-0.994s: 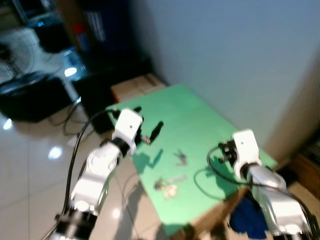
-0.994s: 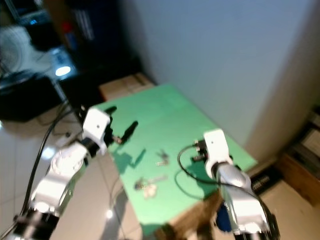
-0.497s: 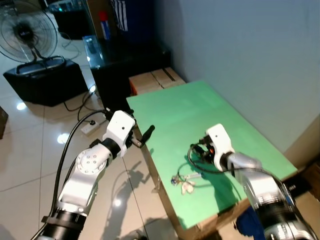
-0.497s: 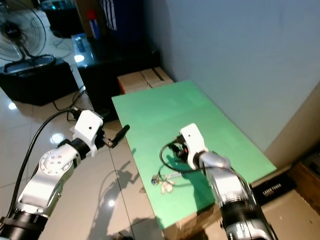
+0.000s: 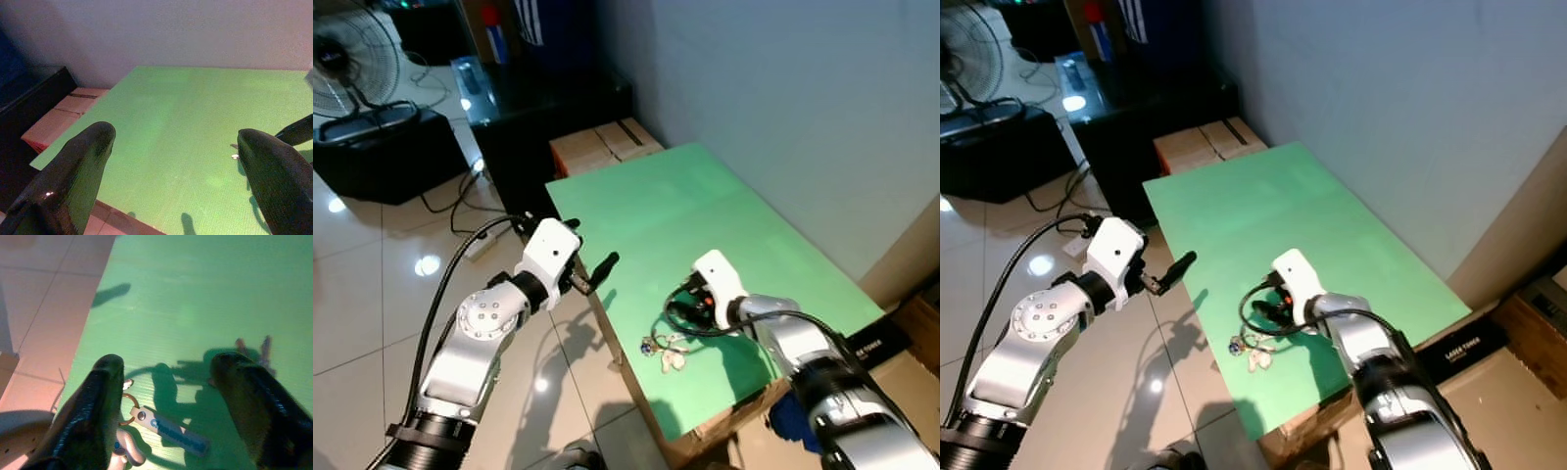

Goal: Hang keys on a hook

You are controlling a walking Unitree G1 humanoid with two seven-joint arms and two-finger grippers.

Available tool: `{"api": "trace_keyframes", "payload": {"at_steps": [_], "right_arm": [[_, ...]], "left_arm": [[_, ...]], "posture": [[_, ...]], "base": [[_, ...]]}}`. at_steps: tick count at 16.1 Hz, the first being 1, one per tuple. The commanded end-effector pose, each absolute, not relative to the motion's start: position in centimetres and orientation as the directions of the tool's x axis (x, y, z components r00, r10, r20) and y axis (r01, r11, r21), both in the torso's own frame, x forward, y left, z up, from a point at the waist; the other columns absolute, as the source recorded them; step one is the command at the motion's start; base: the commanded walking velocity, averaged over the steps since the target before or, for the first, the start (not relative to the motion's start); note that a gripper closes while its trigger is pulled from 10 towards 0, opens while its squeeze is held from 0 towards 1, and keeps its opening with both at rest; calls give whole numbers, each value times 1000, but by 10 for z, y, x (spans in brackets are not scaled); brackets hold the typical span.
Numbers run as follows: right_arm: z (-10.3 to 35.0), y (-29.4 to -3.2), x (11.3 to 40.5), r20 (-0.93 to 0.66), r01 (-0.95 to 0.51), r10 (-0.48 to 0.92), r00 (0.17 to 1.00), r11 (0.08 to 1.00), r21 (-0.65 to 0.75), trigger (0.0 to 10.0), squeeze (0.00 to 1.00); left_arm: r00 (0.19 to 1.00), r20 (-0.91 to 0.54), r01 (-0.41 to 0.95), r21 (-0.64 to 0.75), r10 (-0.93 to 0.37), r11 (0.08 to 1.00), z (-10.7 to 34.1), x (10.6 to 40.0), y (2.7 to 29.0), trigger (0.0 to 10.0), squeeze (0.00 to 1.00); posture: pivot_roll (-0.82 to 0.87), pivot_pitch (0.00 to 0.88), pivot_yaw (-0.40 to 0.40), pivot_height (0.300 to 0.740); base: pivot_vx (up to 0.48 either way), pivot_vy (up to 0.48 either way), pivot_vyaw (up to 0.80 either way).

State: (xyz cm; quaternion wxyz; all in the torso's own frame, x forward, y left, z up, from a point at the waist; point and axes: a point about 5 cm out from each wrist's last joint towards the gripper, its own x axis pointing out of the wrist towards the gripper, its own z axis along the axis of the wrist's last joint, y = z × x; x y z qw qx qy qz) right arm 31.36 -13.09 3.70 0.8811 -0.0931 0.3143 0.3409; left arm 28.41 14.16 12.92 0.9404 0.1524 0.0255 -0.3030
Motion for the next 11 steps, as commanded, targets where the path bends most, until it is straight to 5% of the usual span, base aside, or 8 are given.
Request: {"api": "trace_keyframes", "payload": {"at_steps": [1, 11], "right_arm": [[38, -126, 317, -618, -679, 548, 564, 734, 31, 10000, 1000], [37, -101, 321, -694, -811, 610, 382, 581, 64, 10000, 1000]], "left_arm": [[804, -155, 593, 281, -574, 754, 131, 281, 142, 10000, 0], [798, -199, 602, 298, -569, 741, 139, 265, 152, 10000, 0]], "posture": [[-58, 122, 85, 740], [14, 185, 75, 740]], "base": [[0, 0, 0], [0, 0, 0]]}}
